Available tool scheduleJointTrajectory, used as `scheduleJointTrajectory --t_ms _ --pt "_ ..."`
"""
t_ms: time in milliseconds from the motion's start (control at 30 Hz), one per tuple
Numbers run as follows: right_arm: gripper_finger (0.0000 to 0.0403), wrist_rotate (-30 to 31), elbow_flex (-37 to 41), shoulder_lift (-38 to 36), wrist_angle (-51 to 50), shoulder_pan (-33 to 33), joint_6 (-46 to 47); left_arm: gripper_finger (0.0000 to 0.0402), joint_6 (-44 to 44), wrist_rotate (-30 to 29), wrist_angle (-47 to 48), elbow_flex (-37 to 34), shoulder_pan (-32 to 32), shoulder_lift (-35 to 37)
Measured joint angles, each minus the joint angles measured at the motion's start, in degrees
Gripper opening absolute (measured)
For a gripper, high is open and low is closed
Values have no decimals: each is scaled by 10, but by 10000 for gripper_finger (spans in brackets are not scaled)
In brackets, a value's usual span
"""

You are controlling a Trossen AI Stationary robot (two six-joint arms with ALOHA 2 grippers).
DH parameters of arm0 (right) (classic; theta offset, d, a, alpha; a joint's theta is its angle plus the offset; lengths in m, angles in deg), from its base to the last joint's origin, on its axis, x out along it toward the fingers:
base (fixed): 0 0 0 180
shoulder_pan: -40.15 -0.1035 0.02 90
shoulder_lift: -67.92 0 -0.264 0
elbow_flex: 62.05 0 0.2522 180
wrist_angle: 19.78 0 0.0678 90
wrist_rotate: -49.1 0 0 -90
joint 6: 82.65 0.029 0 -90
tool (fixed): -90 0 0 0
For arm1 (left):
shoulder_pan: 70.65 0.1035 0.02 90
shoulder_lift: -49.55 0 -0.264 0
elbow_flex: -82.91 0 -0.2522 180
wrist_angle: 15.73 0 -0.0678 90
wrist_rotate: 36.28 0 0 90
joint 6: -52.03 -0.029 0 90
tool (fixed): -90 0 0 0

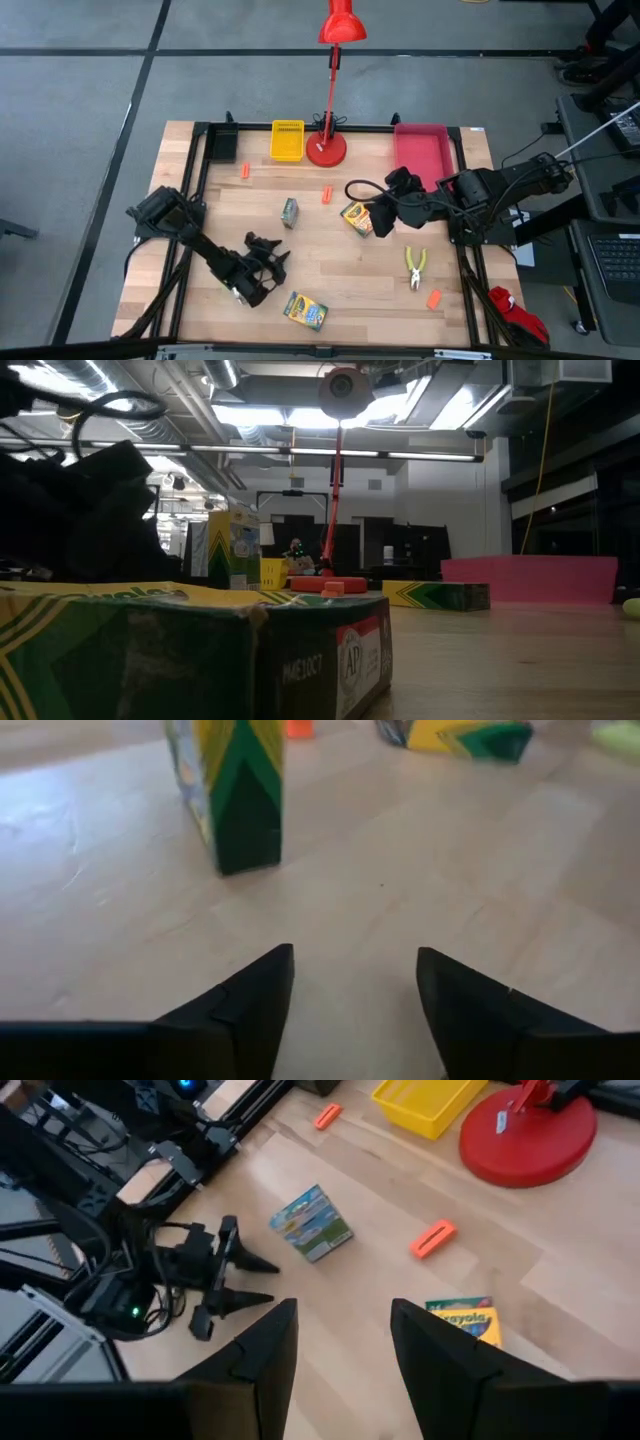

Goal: Pick & Place School Supplies
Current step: Put the yellow crayon box into the red bin

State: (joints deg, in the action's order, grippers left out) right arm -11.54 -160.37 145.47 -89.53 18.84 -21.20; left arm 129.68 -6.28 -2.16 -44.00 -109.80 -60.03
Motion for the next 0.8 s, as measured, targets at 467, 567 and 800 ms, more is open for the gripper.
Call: scheduleJointTrajectory --t_ms 467,567,800 --pt "164 -7 0 -11 5 -17 26 260 -3 16 14 8 56 33" --pt "164 7 0 -19 6 -24 26 259 -2 11 17 8 51 41" --pt "164 17 0 -28 7 -28 26 259 6 11 67 8 62 61"
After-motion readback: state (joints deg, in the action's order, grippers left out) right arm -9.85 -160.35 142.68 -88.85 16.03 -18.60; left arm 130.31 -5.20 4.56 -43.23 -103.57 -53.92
